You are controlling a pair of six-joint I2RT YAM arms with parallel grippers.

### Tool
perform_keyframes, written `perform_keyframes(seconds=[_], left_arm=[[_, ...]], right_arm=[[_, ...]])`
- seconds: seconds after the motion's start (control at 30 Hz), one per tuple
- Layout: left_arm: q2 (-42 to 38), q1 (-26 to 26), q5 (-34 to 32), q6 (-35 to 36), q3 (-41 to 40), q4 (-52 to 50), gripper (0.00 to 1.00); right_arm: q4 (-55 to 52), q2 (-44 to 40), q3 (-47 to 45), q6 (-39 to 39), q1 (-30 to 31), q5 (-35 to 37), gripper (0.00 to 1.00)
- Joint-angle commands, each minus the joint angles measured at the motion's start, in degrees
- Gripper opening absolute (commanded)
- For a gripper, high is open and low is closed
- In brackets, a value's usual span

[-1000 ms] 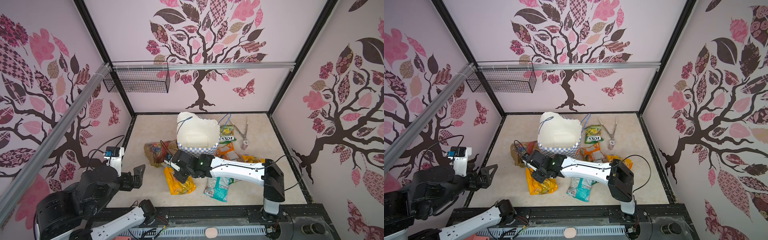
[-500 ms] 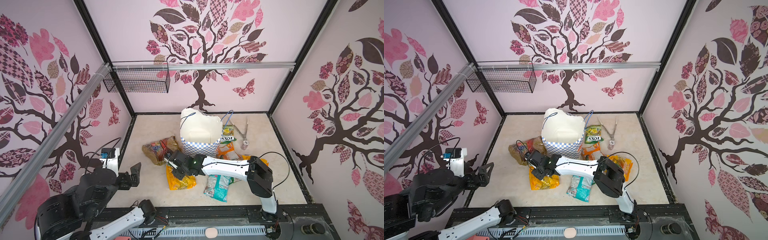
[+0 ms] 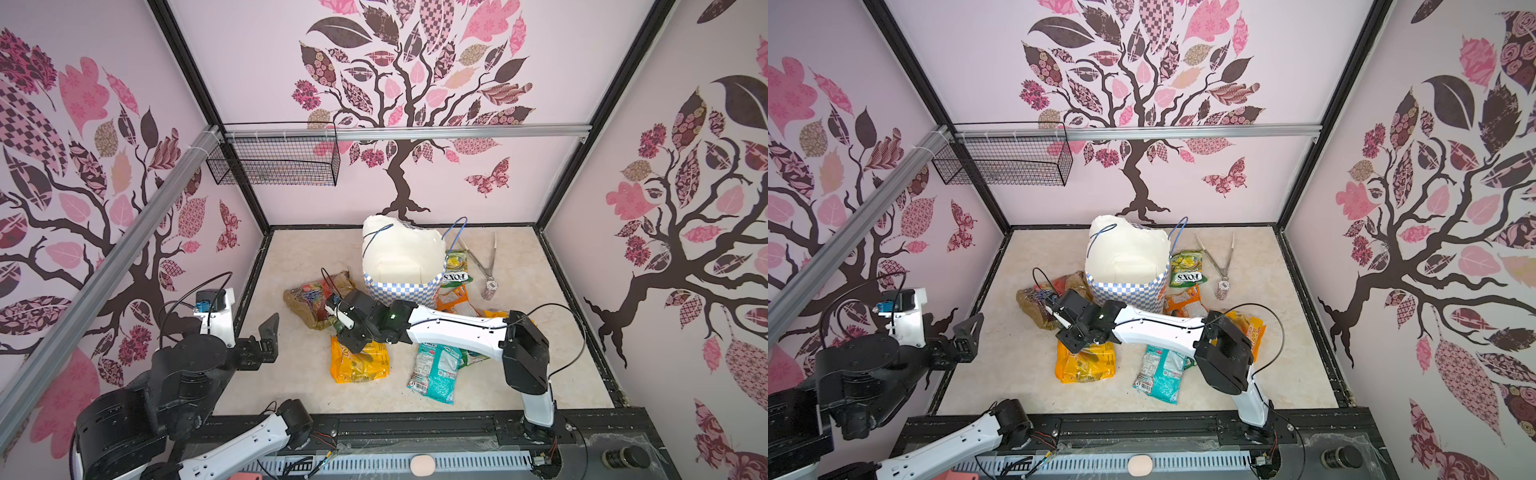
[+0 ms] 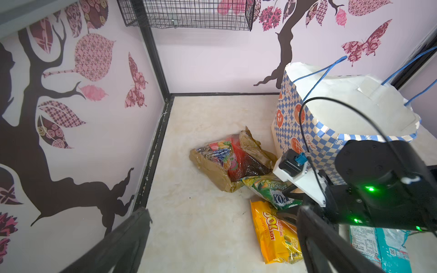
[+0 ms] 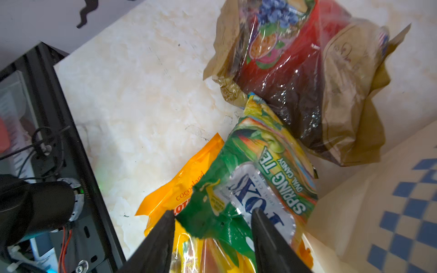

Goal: Take the snacks out of the paper bag
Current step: Place the snack at the center of the table, then reset both arms

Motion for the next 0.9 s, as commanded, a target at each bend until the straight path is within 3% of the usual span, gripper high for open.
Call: perform_keyframes(seconds=[0.0, 0.2, 0.4, 0.63, 0.87], left_arm=[[0.78, -0.22, -2.09, 2.74, -0.58, 3.79, 0.98], [1.19, -0.18, -3.61, 5.16, -0.93, 6.83, 0.98], [1.45, -0.21, -4.24, 6.29, -1.63, 8.61, 0.98], [-0.25, -0.21, -6.36, 8.29, -5.24, 13.23, 0.98], [-2.74, -0.17, -10.07, 13.41, -11.85, 23.97, 0.98]], right_arm=[[-0.27, -8.81, 2.84, 1.21, -0.23, -1.79, 0.6], [0.51, -17.74, 2.62, 1.33, -0.23, 0.69, 0.66], [2.99, -26.59, 1.04, -0.99, -0.23, 7.96, 0.77], [11.32, -39.05, -8.54, -5.51, -0.98, 24.01, 0.99], [19.51, -51.05, -21.18, -9.55, -7.86, 38.19, 1.0]])
